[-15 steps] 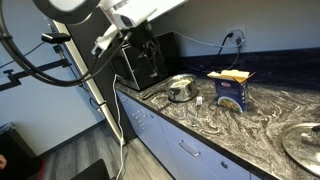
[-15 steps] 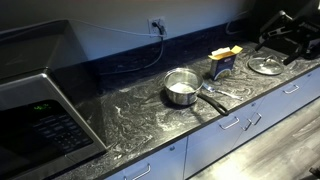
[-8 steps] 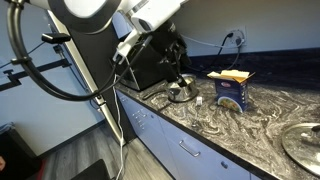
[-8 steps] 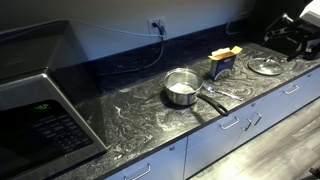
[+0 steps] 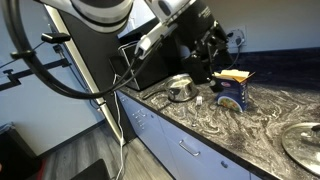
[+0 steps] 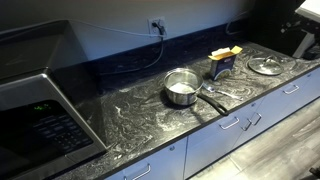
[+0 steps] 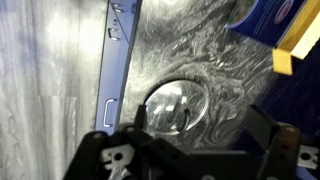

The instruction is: Pick up the lid from the counter and put it on the pot

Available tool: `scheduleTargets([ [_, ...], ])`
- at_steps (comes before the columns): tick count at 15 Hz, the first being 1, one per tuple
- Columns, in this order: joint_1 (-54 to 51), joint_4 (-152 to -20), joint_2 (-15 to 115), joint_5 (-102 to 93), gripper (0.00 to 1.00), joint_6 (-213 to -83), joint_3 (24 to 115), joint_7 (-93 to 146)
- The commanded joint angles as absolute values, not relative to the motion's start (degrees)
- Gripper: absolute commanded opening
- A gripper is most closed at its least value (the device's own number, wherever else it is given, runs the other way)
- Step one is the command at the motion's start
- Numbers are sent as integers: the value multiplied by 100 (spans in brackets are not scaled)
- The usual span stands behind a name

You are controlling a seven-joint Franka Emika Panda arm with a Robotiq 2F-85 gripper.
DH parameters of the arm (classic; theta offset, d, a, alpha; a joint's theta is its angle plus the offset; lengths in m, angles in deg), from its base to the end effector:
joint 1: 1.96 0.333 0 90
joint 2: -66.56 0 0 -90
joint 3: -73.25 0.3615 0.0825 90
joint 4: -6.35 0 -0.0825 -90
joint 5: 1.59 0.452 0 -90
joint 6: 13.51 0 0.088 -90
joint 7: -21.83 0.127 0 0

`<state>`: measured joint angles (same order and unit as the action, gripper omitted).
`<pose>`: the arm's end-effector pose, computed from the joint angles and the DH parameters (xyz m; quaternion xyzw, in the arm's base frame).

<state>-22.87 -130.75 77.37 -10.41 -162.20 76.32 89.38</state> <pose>0.5299 -0.1687 0.4184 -0.7575 0.6210 -0.1993 0.0295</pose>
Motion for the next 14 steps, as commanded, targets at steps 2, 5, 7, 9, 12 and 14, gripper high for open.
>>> scheduleTargets([
  [2, -2188, -11728, 6644, -2312, 100, -15216, 7355, 10774],
  [5, -1725, -10912, 5908, -2389, 100, -14409, 7038, 11657],
  [7, -1458, -10473, 5468, -2167, 100, -14193, 6813, 12060],
  [9, -1281, -10152, 5095, -1933, 100, -14202, 6611, 12226],
  [12, -1268, -9940, 4707, -1338, 100, -14721, 6384, 12021],
  [14, -1334, -9830, 4508, -928, 100, -14988, 6298, 11822],
])
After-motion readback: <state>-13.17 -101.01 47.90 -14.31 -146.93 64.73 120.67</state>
